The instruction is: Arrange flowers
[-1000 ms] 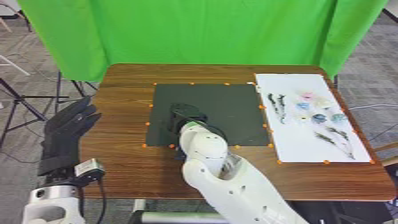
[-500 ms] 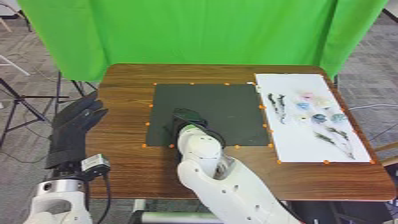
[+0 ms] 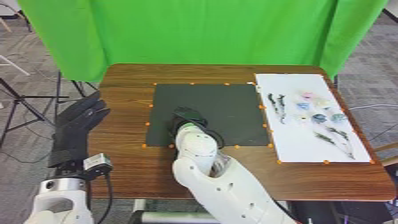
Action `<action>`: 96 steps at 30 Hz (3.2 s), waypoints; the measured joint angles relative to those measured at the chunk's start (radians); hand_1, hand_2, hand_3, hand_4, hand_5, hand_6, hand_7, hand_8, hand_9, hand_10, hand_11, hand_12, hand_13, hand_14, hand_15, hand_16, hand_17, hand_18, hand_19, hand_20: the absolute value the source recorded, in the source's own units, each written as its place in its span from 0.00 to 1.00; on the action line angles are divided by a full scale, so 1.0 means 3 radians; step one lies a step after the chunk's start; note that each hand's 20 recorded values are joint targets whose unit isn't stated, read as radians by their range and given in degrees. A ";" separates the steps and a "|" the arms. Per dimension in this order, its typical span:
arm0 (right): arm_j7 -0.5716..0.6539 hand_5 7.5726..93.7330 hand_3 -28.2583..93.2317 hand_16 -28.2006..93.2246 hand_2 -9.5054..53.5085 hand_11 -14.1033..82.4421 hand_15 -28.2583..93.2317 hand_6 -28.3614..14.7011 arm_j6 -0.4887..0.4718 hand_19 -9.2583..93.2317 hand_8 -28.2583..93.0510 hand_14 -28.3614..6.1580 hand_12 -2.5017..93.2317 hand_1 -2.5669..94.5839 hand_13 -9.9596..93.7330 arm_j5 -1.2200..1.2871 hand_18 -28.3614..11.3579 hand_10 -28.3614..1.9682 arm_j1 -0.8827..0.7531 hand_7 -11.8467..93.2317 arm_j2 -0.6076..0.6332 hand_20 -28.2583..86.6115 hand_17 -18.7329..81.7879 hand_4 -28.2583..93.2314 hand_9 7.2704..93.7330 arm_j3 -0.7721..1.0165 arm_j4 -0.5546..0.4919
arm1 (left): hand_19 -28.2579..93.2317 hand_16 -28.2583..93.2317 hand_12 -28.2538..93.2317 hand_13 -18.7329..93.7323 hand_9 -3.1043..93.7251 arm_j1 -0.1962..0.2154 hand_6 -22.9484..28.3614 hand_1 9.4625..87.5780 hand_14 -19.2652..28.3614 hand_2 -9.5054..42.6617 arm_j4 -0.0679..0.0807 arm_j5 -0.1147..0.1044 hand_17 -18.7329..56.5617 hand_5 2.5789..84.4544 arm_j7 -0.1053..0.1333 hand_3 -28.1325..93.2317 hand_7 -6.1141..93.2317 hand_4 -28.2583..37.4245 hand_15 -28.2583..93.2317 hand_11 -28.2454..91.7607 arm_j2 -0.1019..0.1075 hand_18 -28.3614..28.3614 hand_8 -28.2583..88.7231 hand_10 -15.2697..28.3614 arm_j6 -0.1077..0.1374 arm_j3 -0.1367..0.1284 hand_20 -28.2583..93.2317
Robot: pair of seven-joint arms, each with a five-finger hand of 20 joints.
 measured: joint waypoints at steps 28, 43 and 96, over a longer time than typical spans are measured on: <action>-0.0514 0.82 0.77 0.42 0.37 0.57 0.77 0.40 -0.0204 1.00 0.19 0.58 0.29 0.20 0.93 -0.0524 0.22 0.30 0.0298 0.30 0.0776 0.00 0.76 0.08 0.89 -0.0357 -0.0764 | 0.72 0.09 0.28 0.36 0.37 0.0648 0.64 0.19 0.96 0.30 -0.0162 -0.0062 0.12 0.45 0.0223 0.91 0.22 0.10 0.74 0.53 -0.0048 0.87 0.15 0.79 0.0051 -0.0465 0.24; -0.0320 0.68 0.80 0.41 0.33 0.59 0.82 0.33 0.0422 1.00 0.19 0.49 0.27 0.23 0.85 0.0146 0.24 0.20 -0.0254 0.30 0.1821 0.00 0.76 0.09 0.73 0.0493 -0.1638 | 0.72 0.09 0.28 0.37 0.38 0.0858 0.64 0.18 0.96 0.30 -0.0163 -0.0184 0.12 0.45 0.0405 0.92 0.22 0.08 0.74 0.53 -0.0105 0.87 0.15 0.80 0.0112 -0.0489 0.25; 0.0443 0.68 0.81 0.39 0.17 0.50 0.87 0.24 -0.0582 1.00 0.19 0.50 0.23 0.36 0.81 0.0803 0.29 0.11 -0.1768 0.20 0.2704 0.26 0.79 0.08 0.73 0.2617 -0.1422 | 0.72 0.09 0.28 0.37 0.39 0.0833 0.65 0.20 0.96 0.29 -0.0203 -0.0206 0.13 0.46 0.0399 0.92 0.22 0.11 0.75 0.53 -0.0087 0.87 0.15 0.80 0.0197 -0.0412 0.25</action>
